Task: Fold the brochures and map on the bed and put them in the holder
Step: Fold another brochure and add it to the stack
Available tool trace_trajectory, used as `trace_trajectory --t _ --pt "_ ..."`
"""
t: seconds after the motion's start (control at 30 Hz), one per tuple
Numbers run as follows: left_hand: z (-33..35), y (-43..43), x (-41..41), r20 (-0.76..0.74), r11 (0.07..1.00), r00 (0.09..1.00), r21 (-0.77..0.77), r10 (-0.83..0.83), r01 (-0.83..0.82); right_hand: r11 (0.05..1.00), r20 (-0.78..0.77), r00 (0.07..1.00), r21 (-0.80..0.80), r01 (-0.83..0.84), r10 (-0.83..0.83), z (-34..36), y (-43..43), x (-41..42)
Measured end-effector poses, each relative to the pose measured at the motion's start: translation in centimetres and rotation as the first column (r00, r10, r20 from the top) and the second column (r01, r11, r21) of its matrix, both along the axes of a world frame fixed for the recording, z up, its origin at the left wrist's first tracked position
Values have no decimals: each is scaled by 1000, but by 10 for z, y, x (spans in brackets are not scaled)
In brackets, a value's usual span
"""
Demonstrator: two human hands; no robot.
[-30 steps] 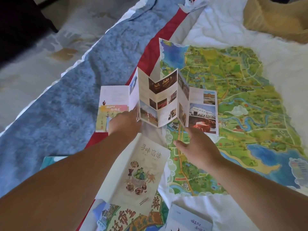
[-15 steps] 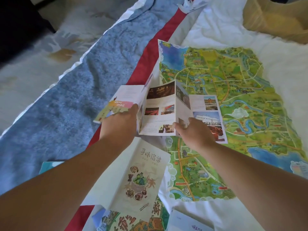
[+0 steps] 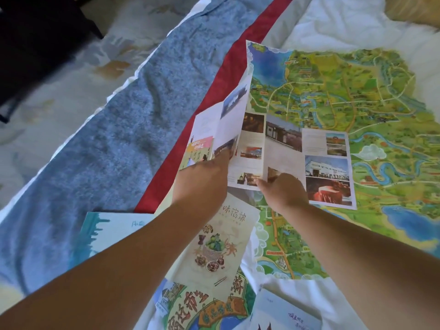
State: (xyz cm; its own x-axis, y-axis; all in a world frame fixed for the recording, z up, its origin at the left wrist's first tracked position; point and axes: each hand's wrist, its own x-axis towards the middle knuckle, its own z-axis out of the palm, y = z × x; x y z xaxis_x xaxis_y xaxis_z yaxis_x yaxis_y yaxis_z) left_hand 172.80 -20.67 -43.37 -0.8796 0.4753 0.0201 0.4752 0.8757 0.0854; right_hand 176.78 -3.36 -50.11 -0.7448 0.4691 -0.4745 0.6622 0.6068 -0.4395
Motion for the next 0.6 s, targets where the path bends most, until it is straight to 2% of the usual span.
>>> trace_trajectory --t 0.1,0.17,0.3,0.43,0.6 --pt "7 4 6 33 999 999 51 -3 1 993 -53 997 -106 57 -63 -2 -4 3" --pt "13 7 8 56 994 998 112 0 -6 993 -57 997 -106 -60 54 -1 -3 11" --pt "26 10 15 54 980 998 195 21 -32 957 -27 956 8 -291 291 -8 3 31" --pt "43 7 22 13 979 999 202 38 -40 929 34 936 119 -352 350 -13 5 39" --pt "66 -3 41 -43 970 999 244 32 -21 916 -25 925 147 -372 380 -15 2 55"
